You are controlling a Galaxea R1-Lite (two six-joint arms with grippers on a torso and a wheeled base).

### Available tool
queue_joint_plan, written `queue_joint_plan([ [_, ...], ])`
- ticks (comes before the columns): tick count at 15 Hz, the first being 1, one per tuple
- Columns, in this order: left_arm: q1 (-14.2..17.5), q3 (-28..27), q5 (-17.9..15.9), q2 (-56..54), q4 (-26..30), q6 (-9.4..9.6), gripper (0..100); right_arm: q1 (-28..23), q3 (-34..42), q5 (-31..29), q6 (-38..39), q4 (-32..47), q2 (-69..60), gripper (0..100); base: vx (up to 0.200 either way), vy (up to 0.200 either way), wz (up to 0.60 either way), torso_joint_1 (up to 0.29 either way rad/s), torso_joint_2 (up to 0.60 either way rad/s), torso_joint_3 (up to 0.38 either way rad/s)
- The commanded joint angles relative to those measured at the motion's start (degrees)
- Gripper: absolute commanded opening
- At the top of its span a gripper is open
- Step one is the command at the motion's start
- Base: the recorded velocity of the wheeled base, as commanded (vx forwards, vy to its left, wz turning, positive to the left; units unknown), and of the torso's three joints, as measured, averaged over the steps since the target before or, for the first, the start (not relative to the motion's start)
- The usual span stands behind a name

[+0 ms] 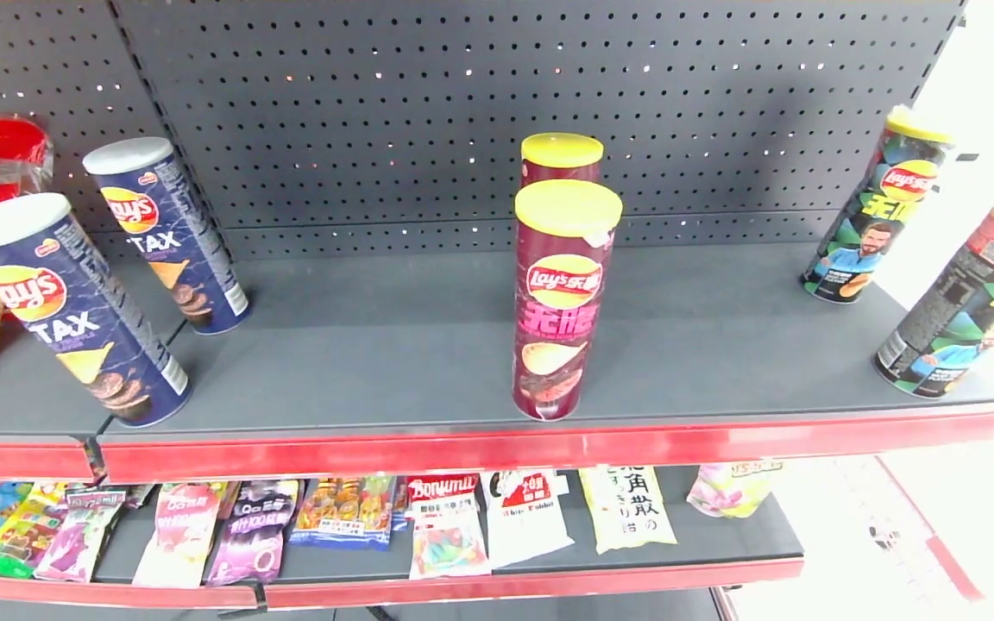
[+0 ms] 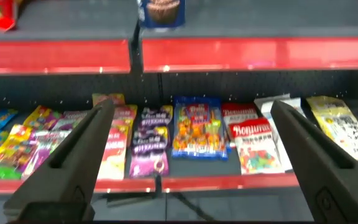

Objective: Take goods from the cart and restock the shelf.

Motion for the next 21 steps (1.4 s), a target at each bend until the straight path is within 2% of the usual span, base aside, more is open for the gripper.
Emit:
queue_joint_plan([
  [1, 0.0, 0.0, 0.0, 0.1, 0.0, -0.04, 100, 0.0, 0.0, 0.0, 0.0, 0.0, -0.1, 100, 0.0, 0.0, 0.0, 0.0, 0.0, 0.0],
  [21, 0.0, 0.0, 0.0, 0.1, 0.1, -0.04, 100, 0.0, -0.1, 0.2, 0.0, 0.0, -0.1, 100, 0.0, 0.0, 0.0, 0.0, 0.0, 0.0],
])
